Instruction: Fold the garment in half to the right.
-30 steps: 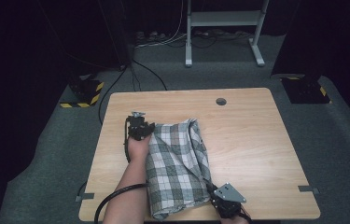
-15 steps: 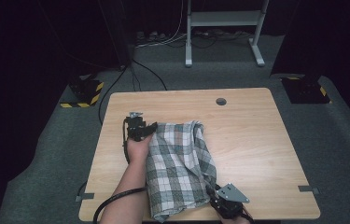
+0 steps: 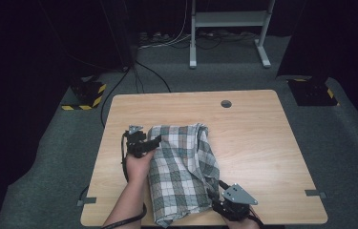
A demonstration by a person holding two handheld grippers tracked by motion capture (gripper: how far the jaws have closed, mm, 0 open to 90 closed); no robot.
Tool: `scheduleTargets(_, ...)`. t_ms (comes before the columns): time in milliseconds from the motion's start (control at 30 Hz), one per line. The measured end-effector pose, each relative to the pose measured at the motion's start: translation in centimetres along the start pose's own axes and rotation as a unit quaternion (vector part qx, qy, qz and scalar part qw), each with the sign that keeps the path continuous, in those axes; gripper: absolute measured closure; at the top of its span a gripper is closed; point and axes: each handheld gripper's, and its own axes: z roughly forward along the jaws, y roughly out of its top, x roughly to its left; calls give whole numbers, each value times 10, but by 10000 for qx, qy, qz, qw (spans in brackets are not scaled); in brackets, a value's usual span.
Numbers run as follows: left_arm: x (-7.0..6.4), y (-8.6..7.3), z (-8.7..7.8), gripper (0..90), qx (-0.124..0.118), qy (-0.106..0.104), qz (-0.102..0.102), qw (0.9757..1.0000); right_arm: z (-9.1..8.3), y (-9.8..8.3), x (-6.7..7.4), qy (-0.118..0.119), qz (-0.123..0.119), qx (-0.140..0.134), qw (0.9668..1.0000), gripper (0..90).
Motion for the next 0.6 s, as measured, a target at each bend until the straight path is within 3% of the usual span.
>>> scheduleTargets(333, -12, -31, -31, 256, 54, -83, 32, 9999, 0, 16, -2, 174, -117, -134, 9997, 414)
scheduleTargets(467, -14, -45, -44, 250, 63, -136, -60, 9999, 5, 23, -3, 214, -212, -134, 9995, 413)
scheduleTargets(600, -20, -60, -55, 245, 93, -170, -20, 9998, 11, 27, -4, 242, -266, -83, 9993, 421)
